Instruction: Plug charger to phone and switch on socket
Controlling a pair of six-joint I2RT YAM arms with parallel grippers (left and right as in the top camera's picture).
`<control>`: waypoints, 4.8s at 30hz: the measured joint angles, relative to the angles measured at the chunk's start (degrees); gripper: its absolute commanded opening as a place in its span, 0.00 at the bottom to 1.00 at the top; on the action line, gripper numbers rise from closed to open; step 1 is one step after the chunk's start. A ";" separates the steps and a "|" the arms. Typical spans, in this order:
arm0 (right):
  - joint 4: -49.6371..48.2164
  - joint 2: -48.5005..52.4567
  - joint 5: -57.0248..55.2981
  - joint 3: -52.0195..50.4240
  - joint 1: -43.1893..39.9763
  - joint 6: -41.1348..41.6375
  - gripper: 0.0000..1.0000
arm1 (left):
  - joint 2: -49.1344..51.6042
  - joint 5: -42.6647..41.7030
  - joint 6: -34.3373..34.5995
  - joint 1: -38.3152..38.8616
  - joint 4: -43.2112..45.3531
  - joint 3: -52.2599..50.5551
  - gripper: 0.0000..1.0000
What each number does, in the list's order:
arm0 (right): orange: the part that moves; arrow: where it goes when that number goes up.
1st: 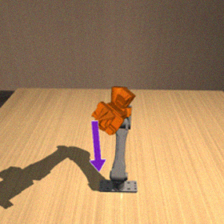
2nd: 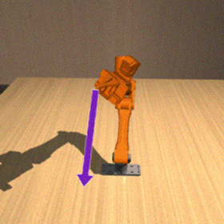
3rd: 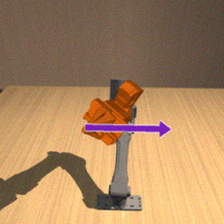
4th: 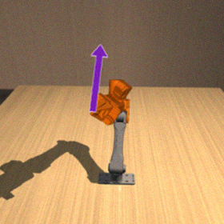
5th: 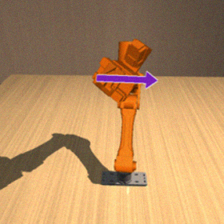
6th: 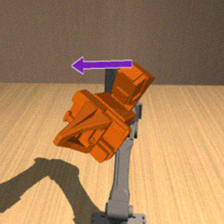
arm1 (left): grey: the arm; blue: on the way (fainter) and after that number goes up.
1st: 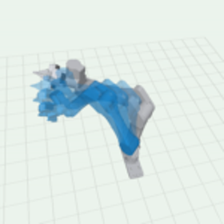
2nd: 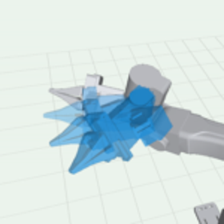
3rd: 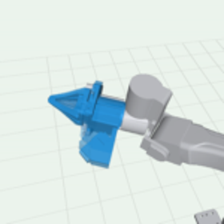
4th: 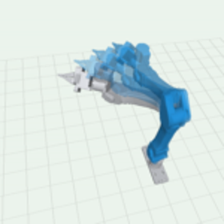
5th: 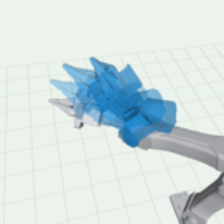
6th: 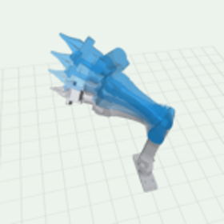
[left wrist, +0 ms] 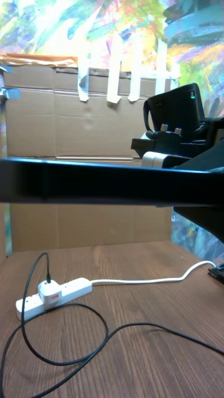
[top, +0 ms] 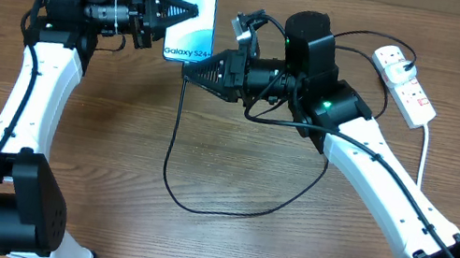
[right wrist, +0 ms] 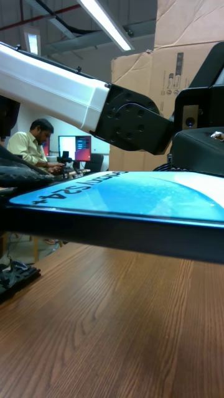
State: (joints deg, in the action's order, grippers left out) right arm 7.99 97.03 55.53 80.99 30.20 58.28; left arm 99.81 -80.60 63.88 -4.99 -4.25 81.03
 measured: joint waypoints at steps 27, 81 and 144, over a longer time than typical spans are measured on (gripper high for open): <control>-0.57 0.02 -6.99 -0.11 -2.78 0.04 0.62 | 0.20 -5.44 -1.09 1.51 -0.44 0.00 0.04; 41.31 0.33 -35.45 -0.04 -9.92 -20.61 1.00 | 25.62 22.34 -42.21 7.06 -22.12 0.00 0.05; 43.54 0.33 -36.48 -0.04 -10.34 -24.76 1.00 | 12.90 54.80 -48.02 -0.74 -39.50 2.05 0.47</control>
State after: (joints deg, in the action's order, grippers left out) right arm 51.53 97.36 19.05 80.95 19.86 33.52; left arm 112.71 -25.80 15.86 -5.74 -43.75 83.09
